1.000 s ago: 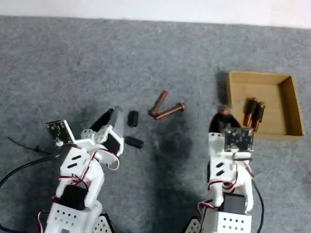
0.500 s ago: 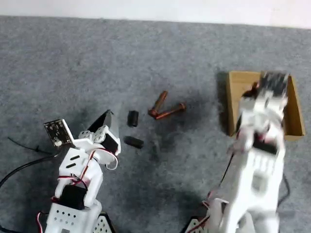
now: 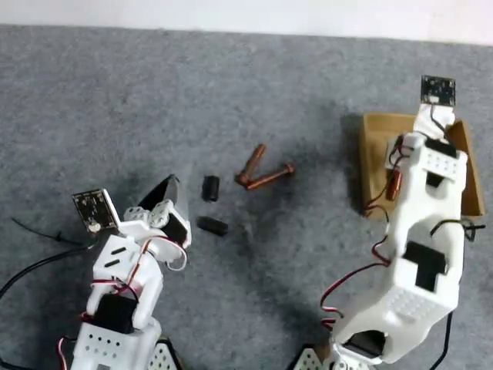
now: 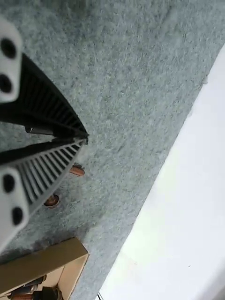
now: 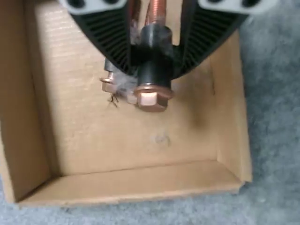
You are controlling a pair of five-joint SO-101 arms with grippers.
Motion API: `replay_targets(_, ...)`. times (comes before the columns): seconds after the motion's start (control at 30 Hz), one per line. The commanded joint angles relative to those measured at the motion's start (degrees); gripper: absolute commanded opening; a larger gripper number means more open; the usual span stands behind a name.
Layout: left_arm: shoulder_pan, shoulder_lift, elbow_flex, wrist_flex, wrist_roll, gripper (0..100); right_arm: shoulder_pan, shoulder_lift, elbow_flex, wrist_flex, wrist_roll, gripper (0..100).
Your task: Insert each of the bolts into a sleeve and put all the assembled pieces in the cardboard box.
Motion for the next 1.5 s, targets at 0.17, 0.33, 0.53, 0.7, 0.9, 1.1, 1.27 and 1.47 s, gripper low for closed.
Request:
replay_targets(0.17, -0.84, -0.4, 1.19, 0.09, -0.62, 1, -1.71, -1.01, -4.0, 4.97, 0.53, 22.8)
replay_targets(0.33, -13.14, -0.75, 1.01, -1.85, -0.18, 1, -3.91, -1.98, -4.62, 15.34, 0.26, 22.8)
replay_targets(0.53, -21.76, -0.75, 1.1, -5.71, 2.73, 1, -10.24, -13.41, -2.33, 17.89, -0.18, 22.8)
replay_targets(0.7, -21.93, -0.75, 1.1, -5.71, 4.57, 1, -20.09, -25.71, 8.48, 18.07, -3.52, 22.8)
replay_targets(0.9, -21.93, -0.75, 1.1, -5.71, 4.57, 1, -40.4, -35.91, 21.05, 17.54, -1.67, 22.8)
replay_targets(1.1, -21.93, -0.75, 1.1, -5.71, 4.57, 1, -59.38, -36.62, 28.53, 13.23, 4.04, 22.8)
replay_targets(1.27, -21.93, -0.75, 1.1, -5.71, 4.57, 1, -65.89, -35.74, 32.48, 4.0, 4.13, 22.8)
replay_targets(1.47, -21.93, -0.75, 1.1, -5.71, 4.57, 1, -65.89, -22.73, 31.08, 1.98, 4.13, 22.8)
